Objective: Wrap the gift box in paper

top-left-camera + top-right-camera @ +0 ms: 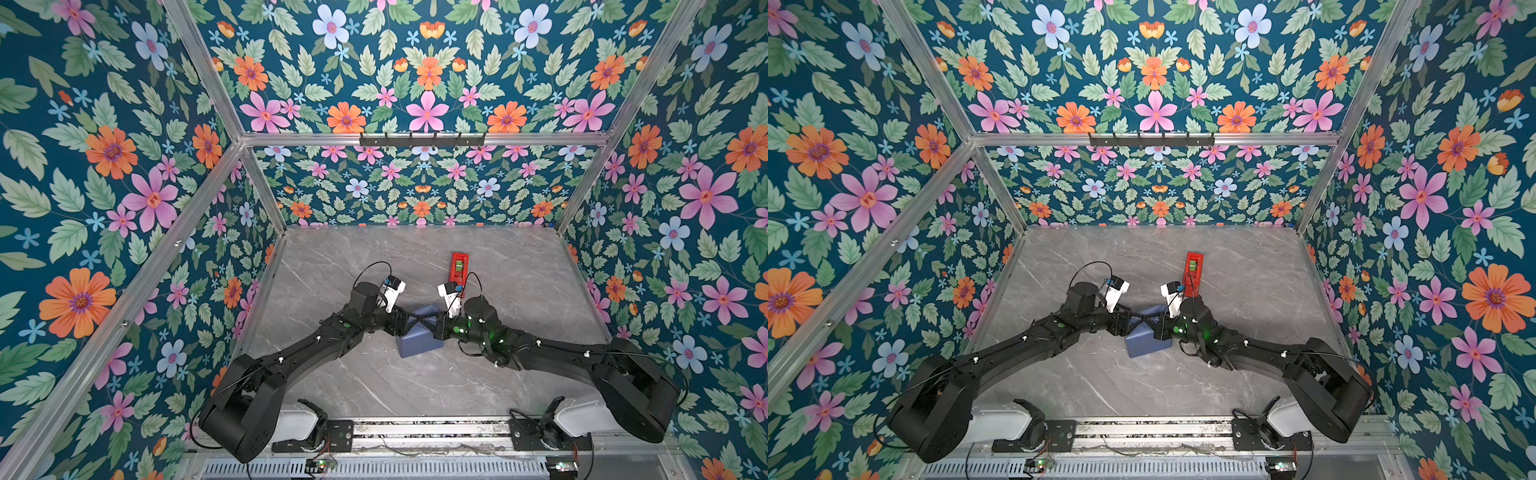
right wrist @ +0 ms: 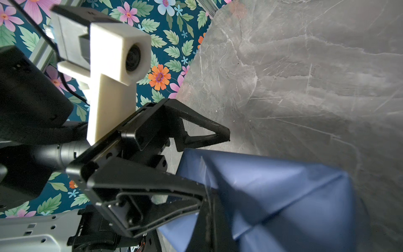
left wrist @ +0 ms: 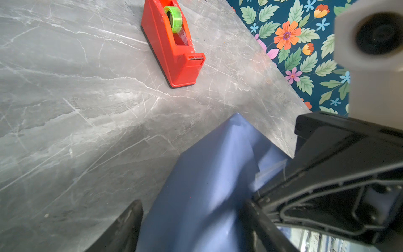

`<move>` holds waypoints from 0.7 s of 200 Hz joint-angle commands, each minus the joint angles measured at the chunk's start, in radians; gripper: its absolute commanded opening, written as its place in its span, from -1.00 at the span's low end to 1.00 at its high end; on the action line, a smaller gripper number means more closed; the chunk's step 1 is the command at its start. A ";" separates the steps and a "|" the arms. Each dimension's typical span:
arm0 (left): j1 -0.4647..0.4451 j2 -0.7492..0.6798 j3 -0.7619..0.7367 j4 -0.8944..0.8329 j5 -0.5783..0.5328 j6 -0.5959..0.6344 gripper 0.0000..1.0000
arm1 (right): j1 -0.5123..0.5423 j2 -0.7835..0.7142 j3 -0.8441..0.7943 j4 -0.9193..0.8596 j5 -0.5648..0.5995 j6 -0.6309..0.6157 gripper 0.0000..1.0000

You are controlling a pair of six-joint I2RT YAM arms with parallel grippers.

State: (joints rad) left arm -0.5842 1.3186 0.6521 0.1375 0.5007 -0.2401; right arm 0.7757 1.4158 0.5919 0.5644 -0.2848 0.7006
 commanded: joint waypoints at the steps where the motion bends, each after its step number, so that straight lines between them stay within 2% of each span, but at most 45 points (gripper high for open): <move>1: 0.000 -0.015 0.003 -0.069 -0.013 -0.007 0.48 | 0.000 -0.005 -0.013 -0.048 0.015 -0.004 -1.00; 77: 0.001 -0.055 0.003 -0.076 -0.094 -0.017 0.52 | 0.000 -0.023 -0.020 -0.096 0.016 -0.010 -1.00; 140: 0.001 -0.020 -0.001 -0.113 -0.069 0.007 0.50 | 0.000 -0.017 0.027 -0.112 -0.015 -0.026 -1.00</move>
State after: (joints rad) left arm -0.5827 1.2934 0.6640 0.0761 0.4408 -0.2581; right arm 0.7750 1.3922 0.5983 0.5114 -0.2848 0.6960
